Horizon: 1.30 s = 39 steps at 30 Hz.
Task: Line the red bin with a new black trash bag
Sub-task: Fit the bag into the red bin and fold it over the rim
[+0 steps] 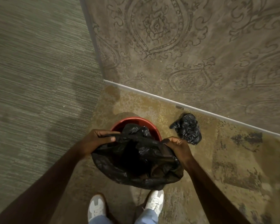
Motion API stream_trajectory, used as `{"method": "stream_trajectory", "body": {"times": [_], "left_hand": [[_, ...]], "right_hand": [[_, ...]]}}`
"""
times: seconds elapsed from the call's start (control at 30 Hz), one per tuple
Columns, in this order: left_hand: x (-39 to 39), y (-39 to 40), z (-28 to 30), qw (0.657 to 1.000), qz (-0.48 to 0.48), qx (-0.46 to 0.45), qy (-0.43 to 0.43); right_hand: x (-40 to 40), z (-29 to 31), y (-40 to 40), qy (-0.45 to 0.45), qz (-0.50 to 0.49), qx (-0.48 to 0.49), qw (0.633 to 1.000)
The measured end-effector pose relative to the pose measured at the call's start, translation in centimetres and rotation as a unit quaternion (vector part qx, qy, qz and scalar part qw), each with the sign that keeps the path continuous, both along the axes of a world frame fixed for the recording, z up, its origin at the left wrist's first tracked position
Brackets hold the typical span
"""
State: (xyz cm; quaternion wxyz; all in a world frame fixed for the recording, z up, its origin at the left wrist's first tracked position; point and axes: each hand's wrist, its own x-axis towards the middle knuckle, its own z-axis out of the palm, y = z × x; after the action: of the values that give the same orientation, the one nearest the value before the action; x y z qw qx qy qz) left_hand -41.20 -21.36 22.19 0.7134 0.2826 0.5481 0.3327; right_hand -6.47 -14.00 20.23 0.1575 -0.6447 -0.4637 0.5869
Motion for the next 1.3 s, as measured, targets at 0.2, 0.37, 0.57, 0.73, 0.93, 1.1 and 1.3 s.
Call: {"method": "stream_trajectory", "body": {"times": [0.2,0.37,0.57,0.73,0.93,1.1,1.3], "left_hand": [[1.3,4.3,-5.2,0.990,0.096,-0.003,0.106],[1.1,7.2,-11.0,0.978,0.089,0.027,0.189],[-1.5,7.4,-15.0,0.993,0.002,-0.006,0.119],[-1.1,8.8,-17.5,0.993,0.065,-0.041,0.089],[1.0,10.7,-19.6,0.961,0.147,-0.036,0.233],[0.8,11.4,-20.1,0.956,0.149,-0.022,0.252],[0.6,11.8,-20.6,0.947,0.190,0.028,0.258]], "right_hand": [[-1.3,-5.6,4.1,-0.030,0.007,0.008,0.999],[-1.0,-10.5,7.0,-0.079,0.075,0.018,0.994],[0.0,-12.2,7.7,0.035,0.166,-0.069,0.983],[0.0,-15.1,8.1,0.066,0.030,-0.124,0.990],[-1.7,-17.7,8.8,-0.035,-0.067,-0.064,0.995],[-2.8,-18.3,10.1,-0.093,-0.055,0.036,0.994],[-3.2,-19.5,11.1,-0.129,-0.076,0.088,0.985]]}}
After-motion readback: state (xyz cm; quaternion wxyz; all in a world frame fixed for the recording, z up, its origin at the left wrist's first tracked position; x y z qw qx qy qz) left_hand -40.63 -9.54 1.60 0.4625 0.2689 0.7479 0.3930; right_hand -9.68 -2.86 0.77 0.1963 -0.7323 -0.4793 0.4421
